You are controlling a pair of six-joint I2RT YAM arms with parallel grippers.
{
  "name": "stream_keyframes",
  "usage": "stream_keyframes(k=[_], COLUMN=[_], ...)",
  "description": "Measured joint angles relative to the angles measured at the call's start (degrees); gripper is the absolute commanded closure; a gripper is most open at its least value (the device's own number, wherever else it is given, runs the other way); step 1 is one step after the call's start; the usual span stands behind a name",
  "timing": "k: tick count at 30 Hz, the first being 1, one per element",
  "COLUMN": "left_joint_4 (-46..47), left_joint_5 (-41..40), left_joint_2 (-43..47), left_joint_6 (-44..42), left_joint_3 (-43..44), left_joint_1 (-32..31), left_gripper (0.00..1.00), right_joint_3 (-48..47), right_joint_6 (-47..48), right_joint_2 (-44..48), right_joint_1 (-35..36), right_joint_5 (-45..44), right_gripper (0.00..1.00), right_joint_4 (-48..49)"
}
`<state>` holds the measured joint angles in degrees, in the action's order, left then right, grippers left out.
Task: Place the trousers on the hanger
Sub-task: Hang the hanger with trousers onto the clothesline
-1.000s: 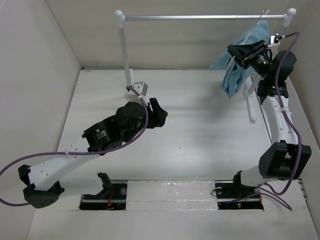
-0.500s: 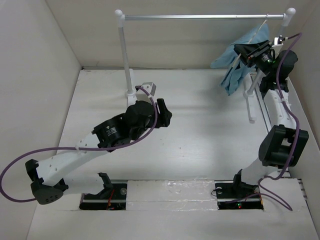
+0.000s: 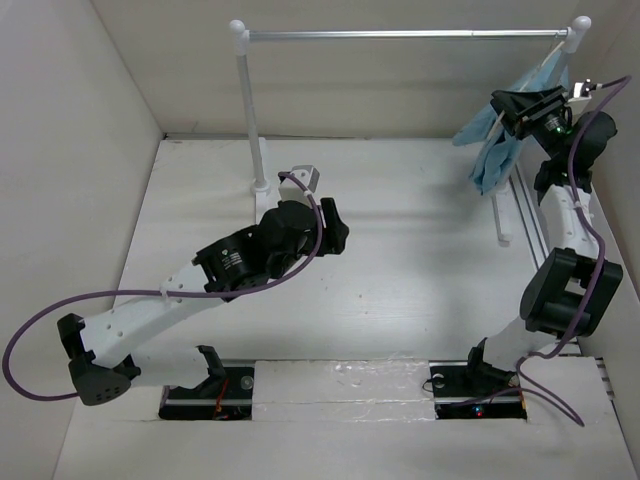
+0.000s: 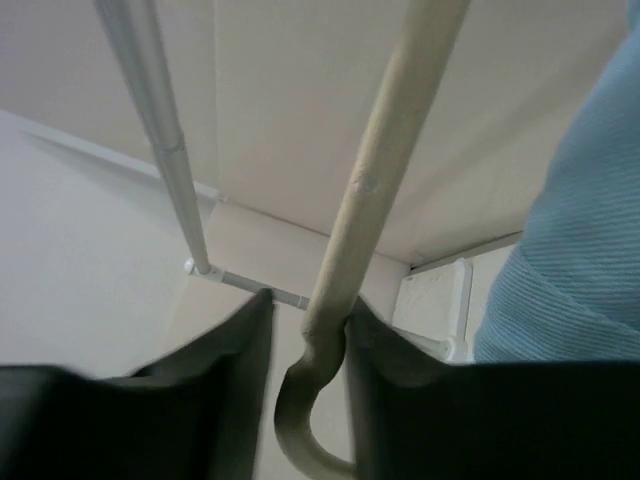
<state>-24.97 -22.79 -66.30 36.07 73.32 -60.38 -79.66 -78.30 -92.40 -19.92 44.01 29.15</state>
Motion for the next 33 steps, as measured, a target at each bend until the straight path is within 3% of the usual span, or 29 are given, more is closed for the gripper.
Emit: stream_keyframes(k=[2,3,5,6,13,20,25,28,33], left_joint_4=[0.04,0.07,0.04,0.07,-0.13,-1.55,-1.97,-3.58,-11.15], left_joint_5=[-0.02,-0.02,-0.07,-0.07,-0.81,-4.70,-7.39,-10.14,-15.96], left_joint_2=[0.00,0.00,0.00,0.00,0.83,1.90,6.51,11.13,18.08], left_joint_6=[0.17,0.24,0.39,0.42,-0.02,-1.68,-3.06,-2.99,0.72], left_joint_3=[0.00,0.00,0.11,0.15,5.01,16.02,18.53,18.53,18.49], left_joint_1=[0.00,0.00,0.00,0.00,0.00,0.00,0.00,-0.02,0.00], left_gripper=[0.46,0.45,0.44,0.42,0.28,0.14,0.01,0.01,0.01], right_joint_3=[0.00,0.00,-0.02,-0.02,-3.37,-8.20,-10.40,-9.03,1.20], right_joint_6=[1.44,2.10,4.72,5.33,16.50,26.12,31.04,32.83,37.40], right_joint_2=[0.07,0.33,1.11,1.36,4.11,10.86,19.50,26.53,40.89], right_joint_1=[-0.52,-0.83,-1.18,-1.29,-4.59,-12.57,-14.69,-10.62,5.75], right_joint_5=[0.61,1.07,2.03,2.14,2.84,-4.63,-7.41,-7.10,-5.99], right_gripper=[0.36,0.34,0.46,0.00,0.00,0.00,0.00,0.00,0.00], right_joint_4=[1.55,2.05,2.03,1.73,-8.00,-20.26,-23.78,-23.58,-22.51])
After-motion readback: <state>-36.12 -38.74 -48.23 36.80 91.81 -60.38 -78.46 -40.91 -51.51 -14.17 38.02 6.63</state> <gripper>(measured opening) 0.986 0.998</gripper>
